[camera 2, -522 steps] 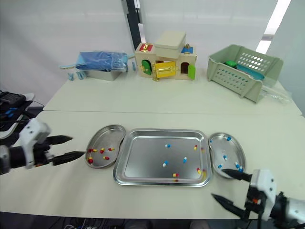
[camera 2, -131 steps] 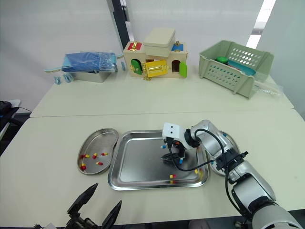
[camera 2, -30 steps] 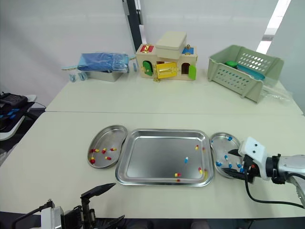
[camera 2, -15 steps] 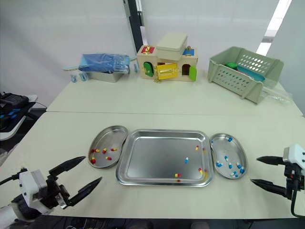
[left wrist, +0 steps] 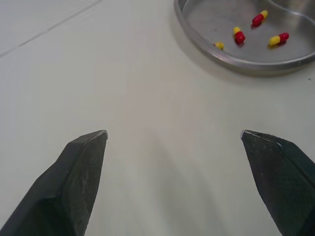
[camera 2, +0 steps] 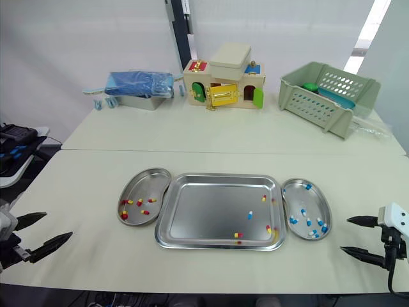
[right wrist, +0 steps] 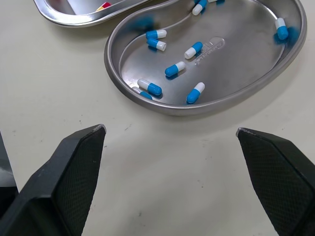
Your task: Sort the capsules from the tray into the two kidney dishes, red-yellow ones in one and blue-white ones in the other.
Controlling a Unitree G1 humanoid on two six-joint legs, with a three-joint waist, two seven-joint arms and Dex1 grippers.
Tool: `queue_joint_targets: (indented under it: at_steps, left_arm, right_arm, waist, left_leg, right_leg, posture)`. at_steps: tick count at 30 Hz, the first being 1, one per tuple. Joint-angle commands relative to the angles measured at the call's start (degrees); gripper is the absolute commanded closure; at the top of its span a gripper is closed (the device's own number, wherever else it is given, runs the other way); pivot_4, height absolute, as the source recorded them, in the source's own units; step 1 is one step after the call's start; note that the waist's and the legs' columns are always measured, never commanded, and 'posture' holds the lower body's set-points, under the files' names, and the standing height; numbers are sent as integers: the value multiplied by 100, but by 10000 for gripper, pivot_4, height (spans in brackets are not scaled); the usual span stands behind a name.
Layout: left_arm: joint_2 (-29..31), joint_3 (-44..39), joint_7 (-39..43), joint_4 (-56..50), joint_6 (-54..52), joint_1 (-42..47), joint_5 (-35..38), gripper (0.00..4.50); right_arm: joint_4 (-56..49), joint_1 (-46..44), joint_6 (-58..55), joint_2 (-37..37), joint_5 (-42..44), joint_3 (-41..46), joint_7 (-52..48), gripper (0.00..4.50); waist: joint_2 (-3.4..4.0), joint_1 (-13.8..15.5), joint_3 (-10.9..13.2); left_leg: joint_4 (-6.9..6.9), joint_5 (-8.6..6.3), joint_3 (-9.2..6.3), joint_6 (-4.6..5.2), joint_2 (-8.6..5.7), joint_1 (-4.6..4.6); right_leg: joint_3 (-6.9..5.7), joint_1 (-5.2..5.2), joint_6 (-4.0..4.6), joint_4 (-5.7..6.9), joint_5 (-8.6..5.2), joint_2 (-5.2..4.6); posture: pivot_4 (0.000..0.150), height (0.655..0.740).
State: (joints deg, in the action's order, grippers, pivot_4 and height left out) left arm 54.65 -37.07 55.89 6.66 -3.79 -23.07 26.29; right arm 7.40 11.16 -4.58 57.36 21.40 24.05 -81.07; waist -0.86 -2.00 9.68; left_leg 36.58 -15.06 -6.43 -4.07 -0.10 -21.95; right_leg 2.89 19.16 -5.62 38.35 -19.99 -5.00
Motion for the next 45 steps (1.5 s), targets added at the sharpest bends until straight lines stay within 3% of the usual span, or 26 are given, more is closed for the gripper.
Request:
queue_joint_targets:
  at_steps: [1,21,29,34,38,45]
  left_arm:
    - [178,-119,65,61,-130,216,-91,0]
    - [353,249,609,263,-397,768,-607,0]
    - [386,659,738,579,-265,1209,-799,0]
    - [477,810,836,755,-186,1440,-922,0]
    - [659,962,1219,425,-404,1810,-665,0]
    - [872,1602,1517,224,-625,2558,-812,0]
  right_arm:
    - [14,1,178,36,-31,30,36,136]
    - [361,138,359,12,38,41,58,136]
    - [-129,504,319,-355,245,290,348,136]
    - [-747,1027,340,-599,459,578,450,136]
    - [-1922,1656,260,-1138,863,709,655,136]
    - [-3132,2036,351,-1953,1129,195,1077,136]
  waist:
    - [0,1,0]
    - [1,-1,2]
    - [2,4,2]
    - [1,4,1]
    - [1,14,1]
    - [0,8,1]
  left_leg:
    - [0,0,0,0,0,0]
    - [-20,0,1,-1,2,2]
    - [-30,1,0,-2,2,2]
    - [-34,1,-2,-2,3,2]
    - [-40,2,-3,-2,4,2]
    - [-42,3,-6,-4,6,7]
  right_leg:
    - [0,0,0,0,0,0]
    - [-3,-2,0,-18,0,0]
    - [-4,-1,0,-23,1,0]
    - [-8,-1,0,-24,1,0]
    - [-11,0,0,-25,1,0]
    - [-14,-3,0,-22,1,2]
  posture:
    - [1500,7400]
    - [1500,7400]
    - [1500,7400]
    - [1500,7400]
    - [1500,7400]
    - [1500,7400]
